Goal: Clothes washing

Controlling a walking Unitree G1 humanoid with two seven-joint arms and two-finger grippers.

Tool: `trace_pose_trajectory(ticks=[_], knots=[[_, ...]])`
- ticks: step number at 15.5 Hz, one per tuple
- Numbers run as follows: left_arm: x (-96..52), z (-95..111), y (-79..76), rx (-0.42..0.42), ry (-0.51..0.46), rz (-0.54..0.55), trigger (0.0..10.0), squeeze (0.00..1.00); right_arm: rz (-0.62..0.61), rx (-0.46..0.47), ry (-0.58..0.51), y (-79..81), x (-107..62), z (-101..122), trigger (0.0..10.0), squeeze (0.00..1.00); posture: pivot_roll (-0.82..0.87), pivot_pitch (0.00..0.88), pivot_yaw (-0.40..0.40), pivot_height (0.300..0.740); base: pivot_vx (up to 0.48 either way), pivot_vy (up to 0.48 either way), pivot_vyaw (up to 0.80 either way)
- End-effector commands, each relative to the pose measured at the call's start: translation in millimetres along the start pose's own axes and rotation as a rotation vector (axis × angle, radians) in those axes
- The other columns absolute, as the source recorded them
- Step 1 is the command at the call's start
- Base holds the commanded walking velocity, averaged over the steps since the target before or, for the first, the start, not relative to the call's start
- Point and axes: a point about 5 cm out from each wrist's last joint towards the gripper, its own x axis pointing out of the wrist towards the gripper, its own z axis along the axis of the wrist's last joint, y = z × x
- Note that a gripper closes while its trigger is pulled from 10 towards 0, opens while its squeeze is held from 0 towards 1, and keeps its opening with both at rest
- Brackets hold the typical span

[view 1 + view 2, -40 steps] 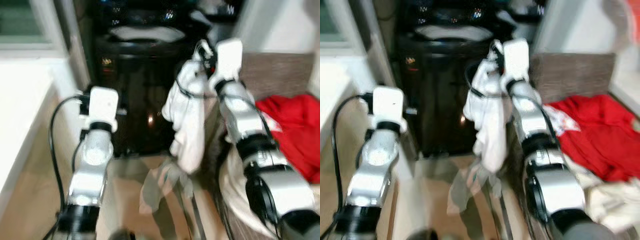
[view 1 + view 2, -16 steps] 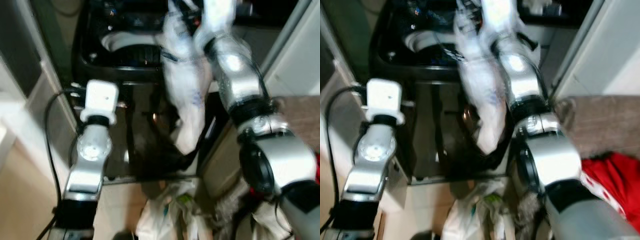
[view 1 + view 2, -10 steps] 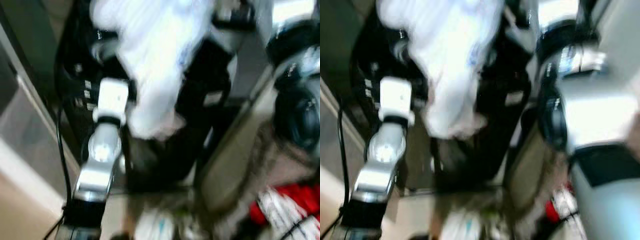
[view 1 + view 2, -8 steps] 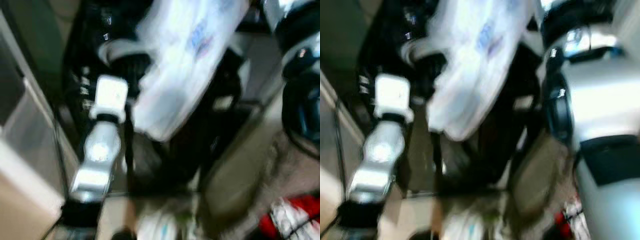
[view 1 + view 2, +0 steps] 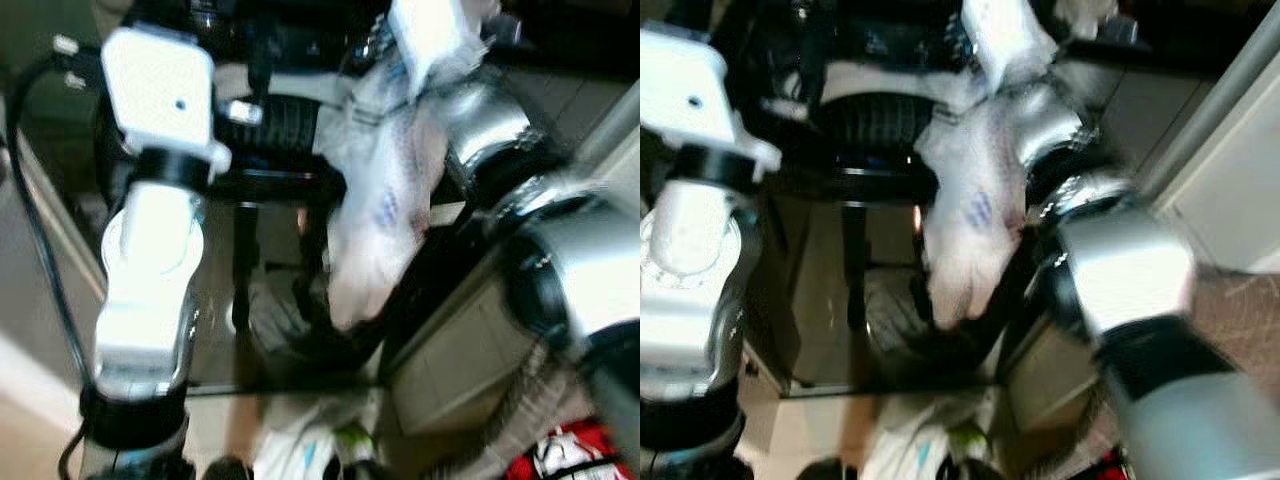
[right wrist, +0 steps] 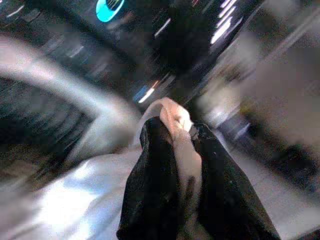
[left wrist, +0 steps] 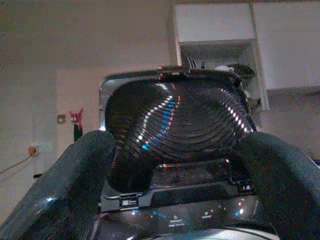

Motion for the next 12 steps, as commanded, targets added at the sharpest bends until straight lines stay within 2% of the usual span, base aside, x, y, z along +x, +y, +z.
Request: trace_pose_trajectory(ticks=[1,4,7,8,9,10,11,12], knots=[[-2.7,10,-4.9,-0.022,-0.025,-0.043,10.0,0.0,0.016,0.087,0.093,-0.9,-1.5,-23,10.0,0.0,0.22,0.028,-0.13,0.74,0.0,0.0,0.0],[-1.8,31,-10.1,-0.086,-0.095,-0.152,10.0,0.0,0.103,0.171,0.144,15.7,-3.7,-34,10.0,0.0,0.23,0.038,-0.132,0.74,0.0,0.0,0.0],[-3.6,27,-10.5,-0.074,-0.065,-0.165,10.0,0.0,0.102,0.098,0.142,17.4,-4.0,-36,10.0,0.0,0.24,0.034,-0.131,0.74,0.0,0.0,0.0],[-5.7,22,-8.2,-0.063,-0.036,-0.15,10.0,0.0,0.075,0.069,0.043,10.7,-1.1,-12,10.0,0.0,0.25,0.025,-0.142,0.74,0.0,0.0,0.0],[-7.0,19,-7.2,-0.054,-0.02,-0.146,10.0,0.0,0.078,0.054,-0.002,8.4,-0.5,-1,10.0,0.0,0.25,0.023,-0.147,0.74,0.0,0.0,0.0],[-8.6,15,-6.8,-0.055,0.005,-0.147,10.0,0.0,0.138,0.094,-0.064,8.7,-0.4,13,10.0,0.0,0.26,0.018,-0.148,0.74,0.0,0.0,0.0],[-9.7,13,-7.2,-0.059,0.022,-0.146,10.0,0.0,0.187,0.064,-0.092,11.0,-1.0,18,10.0,0.0,0.25,0.011,-0.154,0.74,0.0,0.0,0.0],[-12.4,6,-6.9,-0.049,0.057,-0.145,10.0,0.0,0.219,0.061,-0.163,4.9,-2.0,25,10.0,0.0,0.25,0.01,-0.154,0.74,0.0,0.0,0.0]])
